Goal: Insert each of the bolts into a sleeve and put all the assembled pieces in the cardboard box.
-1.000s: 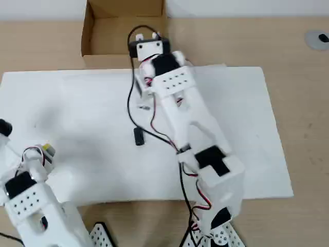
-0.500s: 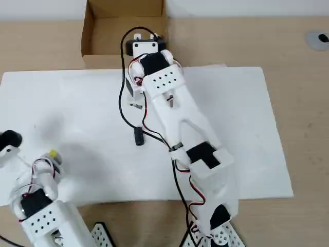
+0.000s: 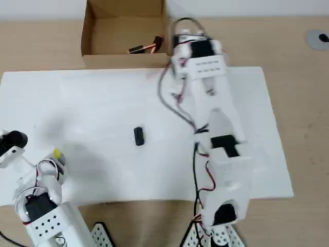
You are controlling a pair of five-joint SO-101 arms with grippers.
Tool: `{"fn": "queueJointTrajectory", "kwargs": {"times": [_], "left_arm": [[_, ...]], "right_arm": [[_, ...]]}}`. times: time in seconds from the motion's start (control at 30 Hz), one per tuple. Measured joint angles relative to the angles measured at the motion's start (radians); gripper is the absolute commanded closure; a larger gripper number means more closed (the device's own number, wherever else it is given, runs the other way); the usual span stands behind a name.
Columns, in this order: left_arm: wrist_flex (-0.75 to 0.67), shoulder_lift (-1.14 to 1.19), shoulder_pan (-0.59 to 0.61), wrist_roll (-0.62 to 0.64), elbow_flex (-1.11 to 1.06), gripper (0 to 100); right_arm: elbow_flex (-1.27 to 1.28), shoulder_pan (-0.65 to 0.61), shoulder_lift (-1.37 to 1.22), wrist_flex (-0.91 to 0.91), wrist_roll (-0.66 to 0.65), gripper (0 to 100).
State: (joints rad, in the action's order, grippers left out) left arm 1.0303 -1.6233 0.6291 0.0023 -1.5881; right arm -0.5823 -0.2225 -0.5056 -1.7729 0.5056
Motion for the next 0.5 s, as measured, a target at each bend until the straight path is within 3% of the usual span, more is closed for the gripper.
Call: {"fn": "queueJointTrajectory", "kwargs": {"times": [0.23,0.5], "left_arm": [[0.000,0.000,0.000,0.000,0.000,77],[0.000,0.000,0.000,0.000,0.000,77]], "right_arm": [[0.000,0.152,0.000,0.000,-0.011,71.3],[0.000,0.192,0.000,0.000,-0.011,71.3]]}}
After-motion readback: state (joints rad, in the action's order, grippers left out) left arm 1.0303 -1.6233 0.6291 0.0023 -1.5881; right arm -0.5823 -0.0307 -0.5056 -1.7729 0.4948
